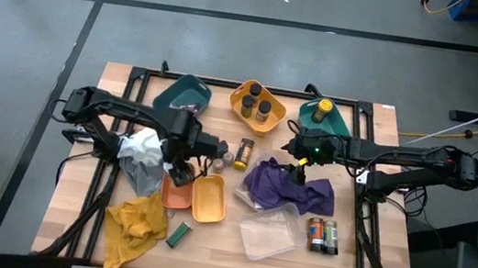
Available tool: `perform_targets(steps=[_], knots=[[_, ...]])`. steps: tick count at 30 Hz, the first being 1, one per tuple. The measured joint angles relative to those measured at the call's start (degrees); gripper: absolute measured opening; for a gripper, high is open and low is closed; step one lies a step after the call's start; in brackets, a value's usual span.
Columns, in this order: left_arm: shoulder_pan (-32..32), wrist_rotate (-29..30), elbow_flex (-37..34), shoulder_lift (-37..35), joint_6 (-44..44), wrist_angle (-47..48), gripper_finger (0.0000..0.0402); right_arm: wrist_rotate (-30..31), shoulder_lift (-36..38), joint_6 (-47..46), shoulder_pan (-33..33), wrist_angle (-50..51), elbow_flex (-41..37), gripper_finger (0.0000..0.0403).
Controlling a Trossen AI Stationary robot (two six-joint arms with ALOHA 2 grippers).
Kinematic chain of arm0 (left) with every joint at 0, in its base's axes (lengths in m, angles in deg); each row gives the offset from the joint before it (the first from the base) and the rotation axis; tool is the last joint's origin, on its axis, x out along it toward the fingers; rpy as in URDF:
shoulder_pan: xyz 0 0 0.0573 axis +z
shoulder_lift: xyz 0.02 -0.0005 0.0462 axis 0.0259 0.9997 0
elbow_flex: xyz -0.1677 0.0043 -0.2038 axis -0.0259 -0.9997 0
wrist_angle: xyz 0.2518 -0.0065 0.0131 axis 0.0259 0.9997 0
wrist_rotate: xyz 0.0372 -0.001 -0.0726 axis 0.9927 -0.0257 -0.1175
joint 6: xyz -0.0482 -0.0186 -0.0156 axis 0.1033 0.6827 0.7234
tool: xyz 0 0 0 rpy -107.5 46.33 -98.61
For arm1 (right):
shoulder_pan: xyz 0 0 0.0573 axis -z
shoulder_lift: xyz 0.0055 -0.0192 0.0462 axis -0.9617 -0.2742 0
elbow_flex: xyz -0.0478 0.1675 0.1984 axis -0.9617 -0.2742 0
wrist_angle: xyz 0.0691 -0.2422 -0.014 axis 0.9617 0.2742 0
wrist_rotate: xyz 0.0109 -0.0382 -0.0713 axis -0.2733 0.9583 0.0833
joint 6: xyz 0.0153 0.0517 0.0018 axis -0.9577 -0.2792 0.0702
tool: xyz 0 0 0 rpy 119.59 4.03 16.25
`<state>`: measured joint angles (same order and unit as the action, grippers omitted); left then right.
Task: Sort spices by type
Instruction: Put the white spice bottle into the orange bin
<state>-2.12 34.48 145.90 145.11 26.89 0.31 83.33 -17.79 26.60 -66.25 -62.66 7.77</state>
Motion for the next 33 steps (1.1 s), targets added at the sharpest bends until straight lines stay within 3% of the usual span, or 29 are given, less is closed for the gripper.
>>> perform_targets(steps=[11, 23, 28, 33], knots=[[-2.4, 0.7, -0.3, 3.4, 0.1, -4.6, 0.0186, 0.0, 0.0, 0.0, 0.0, 0.1, 0.0, 0.0301], [-2.4, 0.0, -5.7, 5.8, -2.2, -7.3, 0.0187, -0.5, 0.0, 0.2, 0.0, 0.0, 0.0, 0.0301], [-2.4, 0.0, -6.9, 5.7, -2.8, -10.5, 0.0229, -0.6, 0.0, 0.2, 0.0, 0.0, 0.0, 0.0301], [-2.4, -0.1, -7.7, 5.7, -3.5, -12.2, 0.0235, -1.0, 0.0, 0.2, 0.0, 0.0, 0.0, 0.0301]])
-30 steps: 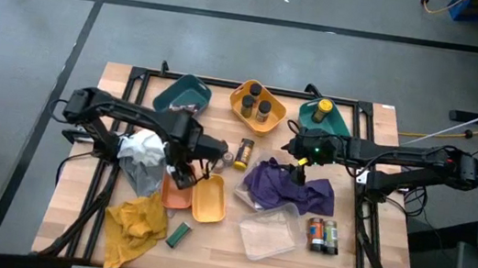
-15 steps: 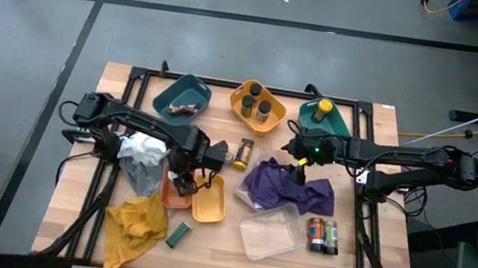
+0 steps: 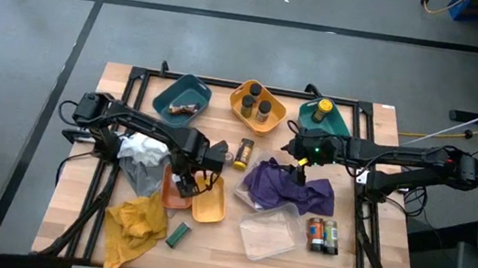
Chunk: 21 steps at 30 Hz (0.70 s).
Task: Sort spices by type
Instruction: Put the white spice bottle into the orange bin
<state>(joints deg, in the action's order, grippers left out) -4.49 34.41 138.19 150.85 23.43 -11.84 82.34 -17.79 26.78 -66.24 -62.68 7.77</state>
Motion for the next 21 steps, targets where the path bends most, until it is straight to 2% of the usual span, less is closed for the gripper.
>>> perform_targets(steps=[3, 10, 21], knots=[[0.0, -0.3, 0.0, 0.0, 0.3, 0.2, 0.0235, 0.0, 0.0, 0.0, 0.0, 0.0, 0.0, 0.0301], [2.0, -6.7, 0.0, 0.0, -0.4, 0.2, 0.0236, 0.0, 0.0, 0.0, 0.0, 0.0, 0.0, 0.0301], [5.1, -7.1, 0.0, -0.3, -3.5, 0.2, 0.0237, 0.0, 0.0, 0.0, 0.0, 0.0, 0.0, 0.0301]])
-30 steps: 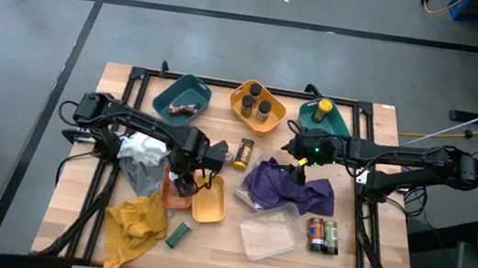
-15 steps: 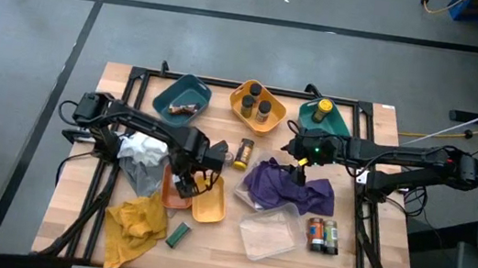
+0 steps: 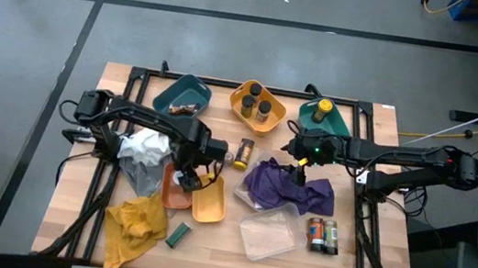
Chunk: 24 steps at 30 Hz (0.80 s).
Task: Sort spices by type
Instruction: Put the white spice bottle into the orange bin, then put the black spice can into the small yellow bin
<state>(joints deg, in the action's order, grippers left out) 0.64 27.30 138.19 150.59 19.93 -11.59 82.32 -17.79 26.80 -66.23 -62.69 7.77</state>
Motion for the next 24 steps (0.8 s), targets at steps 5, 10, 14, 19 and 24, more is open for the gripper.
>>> perform_targets(steps=[5, 10, 14, 19, 24], knots=[[0.7, 0.0, 0.0, -1.5, -1.0, -0.4, 0.0237, 0.0, 0.0, 0.0, 0.0, 0.0, 0.0, 0.0301], [1.3, 0.0, 0.0, -3.5, -0.2, -1.7, 0.0237, 0.0, 0.0, 0.0, 0.0, 0.0, 0.0, 0.0301], [2.2, 0.0, 0.1, -4.8, 0.7, -6.3, 0.0237, 0.0, 0.0, 0.0, 0.0, -0.1, 0.0, 0.0301], [4.3, 0.0, 0.1, -5.6, 0.7, -12.5, 0.0237, 0.0, 0.0, 0.0, 0.0, 0.0, 0.0, 0.0301], [6.4, 0.0, 0.1, -5.7, 0.4, -18.2, 0.0237, 0.0, 0.0, 0.0, 0.0, 0.0, 0.0, 0.0301]])
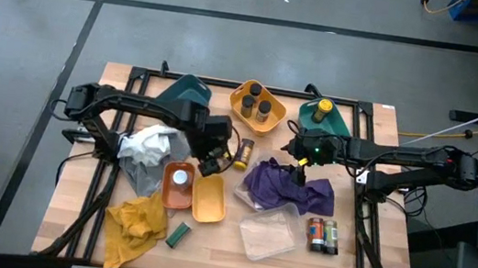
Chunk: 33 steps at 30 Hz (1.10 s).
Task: Sort spices by type
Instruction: Put the black spice can into the small yellow bin
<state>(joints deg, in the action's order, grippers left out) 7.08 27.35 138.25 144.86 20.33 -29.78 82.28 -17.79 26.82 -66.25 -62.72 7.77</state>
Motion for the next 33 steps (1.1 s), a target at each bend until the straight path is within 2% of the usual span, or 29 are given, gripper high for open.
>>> perform_targets(steps=[4, 10, 14, 24, 33], knots=[[1.6, 0.6, 0.0, 0.0, -1.0, -3.9, 0.0237, 0.0, 0.0, 0.0, 0.0, 0.0, 0.0, 0.0301], [3.6, 11.4, 0.0, 0.0, -1.4, -6.4, 0.0237, 0.0, 0.0, 0.0, 0.0, 0.0, 0.0, 0.0301], [4.4, 15.0, -0.3, 0.6, -3.2, -6.9, 0.0237, 0.0, 0.0, 0.0, 0.0, 0.0, 0.0, 0.0301], [4.7, 20.5, -3.9, 2.6, -4.5, -13.7, 0.0237, 0.0, 0.0, 0.0, 0.0, -0.1, 0.0, 0.0301], [5.0, 21.3, -8.8, 3.0, -6.3, -20.2, 0.0237, 0.0, 0.0, 0.0, 0.0, -0.1, 0.0, 0.0301]])
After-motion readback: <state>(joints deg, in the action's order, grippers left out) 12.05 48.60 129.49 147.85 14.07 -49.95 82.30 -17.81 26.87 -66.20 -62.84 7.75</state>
